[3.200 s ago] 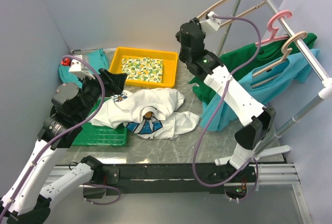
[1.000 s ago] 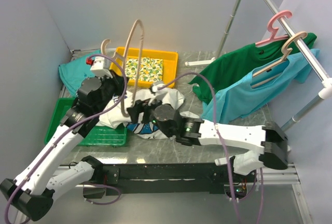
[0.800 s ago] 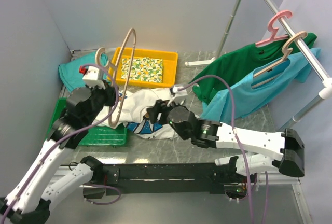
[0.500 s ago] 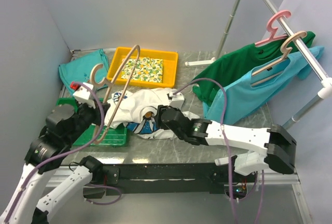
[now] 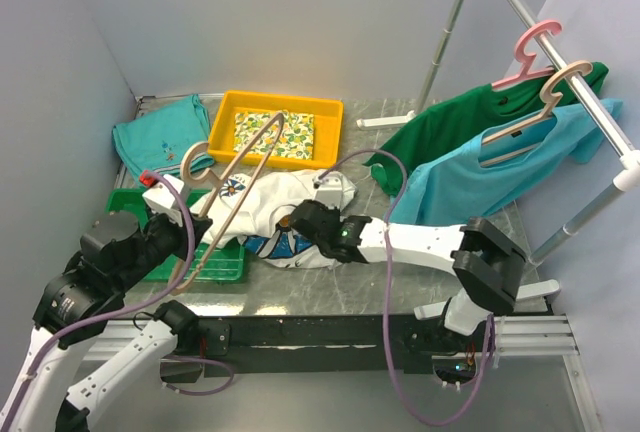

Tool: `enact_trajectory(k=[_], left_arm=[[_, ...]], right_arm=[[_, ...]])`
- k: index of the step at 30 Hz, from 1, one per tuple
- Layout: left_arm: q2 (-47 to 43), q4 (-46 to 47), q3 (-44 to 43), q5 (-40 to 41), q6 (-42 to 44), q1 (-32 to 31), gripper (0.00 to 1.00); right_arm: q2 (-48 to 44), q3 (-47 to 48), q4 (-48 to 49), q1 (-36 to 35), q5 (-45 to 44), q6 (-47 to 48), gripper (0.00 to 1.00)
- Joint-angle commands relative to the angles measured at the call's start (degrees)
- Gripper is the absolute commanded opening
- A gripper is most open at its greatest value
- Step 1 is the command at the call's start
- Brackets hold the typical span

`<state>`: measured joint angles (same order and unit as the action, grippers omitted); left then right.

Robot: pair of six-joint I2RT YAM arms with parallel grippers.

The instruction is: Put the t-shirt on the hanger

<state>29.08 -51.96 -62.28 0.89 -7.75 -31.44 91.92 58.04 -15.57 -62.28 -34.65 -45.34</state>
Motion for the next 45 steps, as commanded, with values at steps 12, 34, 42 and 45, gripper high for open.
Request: enact_trajectory(k=[12, 34, 42, 45], left_arm=[[-1.2, 3.2, -0.6, -1.8, 1.8, -3.9, 0.01], [6.7, 4.0, 0.1, -3.1, 1.5, -9.1, 0.01], [9.5, 4.3, 0.4, -1.1, 0.4, -9.3, 0.01], [10.8, 4.4, 0.4, 1.1, 0.3, -9.6, 0.01]], right_arm=[[2.3, 21.4, -6.1, 9.5, -10.2, 10.1, 0.0], [1.4, 31.7, -10.7, 16.8, 1.3, 17.2, 0.0], [1.5, 34.0, -12.0, 16.8, 3.1, 17.6, 0.0], [1.0, 35.2, -12.5, 16.8, 3.5, 18.1, 0.0]])
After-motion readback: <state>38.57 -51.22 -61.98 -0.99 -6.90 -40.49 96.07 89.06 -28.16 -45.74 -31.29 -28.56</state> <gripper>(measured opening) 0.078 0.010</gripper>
